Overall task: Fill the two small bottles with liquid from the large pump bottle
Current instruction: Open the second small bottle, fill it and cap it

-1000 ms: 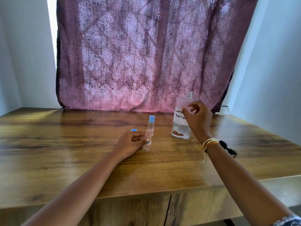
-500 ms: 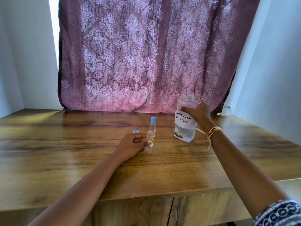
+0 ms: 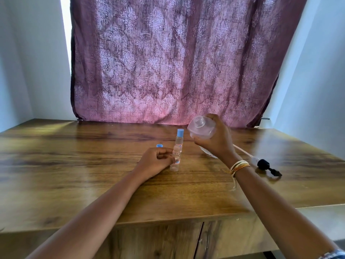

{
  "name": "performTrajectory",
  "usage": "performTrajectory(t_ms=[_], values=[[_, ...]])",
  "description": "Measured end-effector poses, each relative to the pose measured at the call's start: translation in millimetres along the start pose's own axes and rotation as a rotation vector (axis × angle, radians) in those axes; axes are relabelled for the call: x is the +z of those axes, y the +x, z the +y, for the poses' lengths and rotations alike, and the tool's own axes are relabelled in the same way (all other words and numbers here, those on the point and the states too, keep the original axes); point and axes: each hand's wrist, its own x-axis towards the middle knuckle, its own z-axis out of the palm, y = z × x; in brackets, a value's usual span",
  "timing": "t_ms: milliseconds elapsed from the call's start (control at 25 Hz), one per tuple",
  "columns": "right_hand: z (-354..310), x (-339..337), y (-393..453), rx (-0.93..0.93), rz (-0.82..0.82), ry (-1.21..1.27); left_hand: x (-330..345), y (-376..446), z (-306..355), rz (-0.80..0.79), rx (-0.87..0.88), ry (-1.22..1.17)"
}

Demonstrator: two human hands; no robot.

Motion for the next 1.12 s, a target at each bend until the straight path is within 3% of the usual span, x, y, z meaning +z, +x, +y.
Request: performTrajectory(t_ms=[280,480,1120], values=[[9,17,-15,-0.210,-0.129,-0.143,2,1,1,0.036,0.039,-0.092],[10,17,-17,-0.275,-0.098,-0.208,6,1,2,0.079,0.117,-0.115],[15,18,-20,-0.421,-0.064,-0.383,8,3,-5,0.079,0.117,-0.160]])
